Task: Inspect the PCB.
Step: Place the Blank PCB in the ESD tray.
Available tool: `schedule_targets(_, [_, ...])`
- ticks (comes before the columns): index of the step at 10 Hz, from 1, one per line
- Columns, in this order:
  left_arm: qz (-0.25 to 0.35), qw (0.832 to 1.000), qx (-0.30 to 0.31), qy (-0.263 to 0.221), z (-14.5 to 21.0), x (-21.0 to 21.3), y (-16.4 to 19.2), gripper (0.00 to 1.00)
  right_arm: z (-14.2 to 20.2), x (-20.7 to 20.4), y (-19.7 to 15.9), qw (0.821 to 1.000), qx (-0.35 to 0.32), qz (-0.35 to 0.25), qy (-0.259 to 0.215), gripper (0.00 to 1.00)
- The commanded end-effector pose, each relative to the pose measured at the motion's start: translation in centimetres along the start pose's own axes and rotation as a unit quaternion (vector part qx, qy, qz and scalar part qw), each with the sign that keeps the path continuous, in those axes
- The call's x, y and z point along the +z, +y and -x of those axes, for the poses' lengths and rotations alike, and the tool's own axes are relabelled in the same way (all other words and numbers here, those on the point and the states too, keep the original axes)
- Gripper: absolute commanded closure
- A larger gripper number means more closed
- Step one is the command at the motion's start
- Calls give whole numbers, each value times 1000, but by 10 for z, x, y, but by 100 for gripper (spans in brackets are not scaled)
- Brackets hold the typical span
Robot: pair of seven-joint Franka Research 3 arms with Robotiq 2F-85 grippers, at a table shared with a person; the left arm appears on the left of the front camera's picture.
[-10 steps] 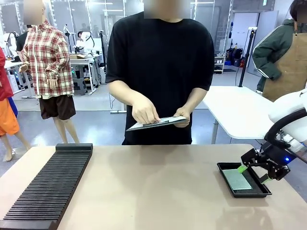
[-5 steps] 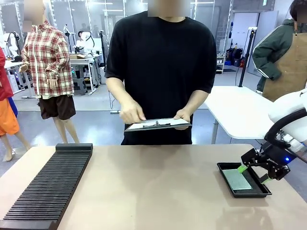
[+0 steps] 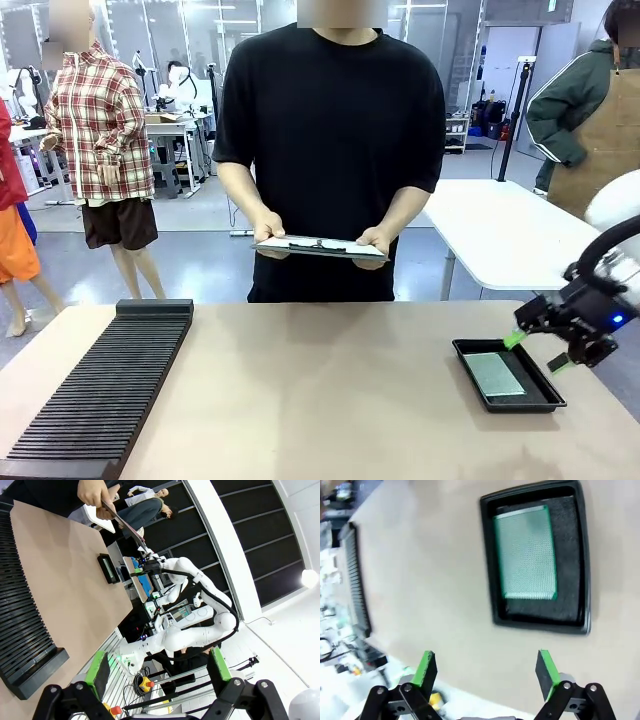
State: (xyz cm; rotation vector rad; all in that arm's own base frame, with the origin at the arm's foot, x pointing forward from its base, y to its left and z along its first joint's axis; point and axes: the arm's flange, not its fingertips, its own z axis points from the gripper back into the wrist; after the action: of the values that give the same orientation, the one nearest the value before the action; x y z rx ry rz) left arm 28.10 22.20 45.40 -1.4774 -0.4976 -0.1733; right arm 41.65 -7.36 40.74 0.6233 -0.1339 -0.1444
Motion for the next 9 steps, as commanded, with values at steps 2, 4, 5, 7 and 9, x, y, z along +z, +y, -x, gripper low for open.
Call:
schedule_targets(2, [-8, 1000, -3, 3, 0, 0, -2, 0, 37, 96, -10, 991, -28, -131, -5, 0])
schedule_targets(4, [-8, 1000, -3, 3, 0, 0, -2, 0, 58, 135, -53, 975, -42, -214, 43, 0])
schedule_targets(5, [-8, 1000, -3, 3, 0, 0, -2, 0, 68, 148, -77, 963, -33, -261, 53, 0])
schedule_targets(7, [-8, 1000, -3, 3, 0, 0, -2, 0, 105, 164, -112, 944, -21, -327, 30, 0])
schedule_targets(9, [-8, 1000, -3, 3, 0, 0, -2, 0, 122, 161, -131, 935, -23, -353, 16, 0])
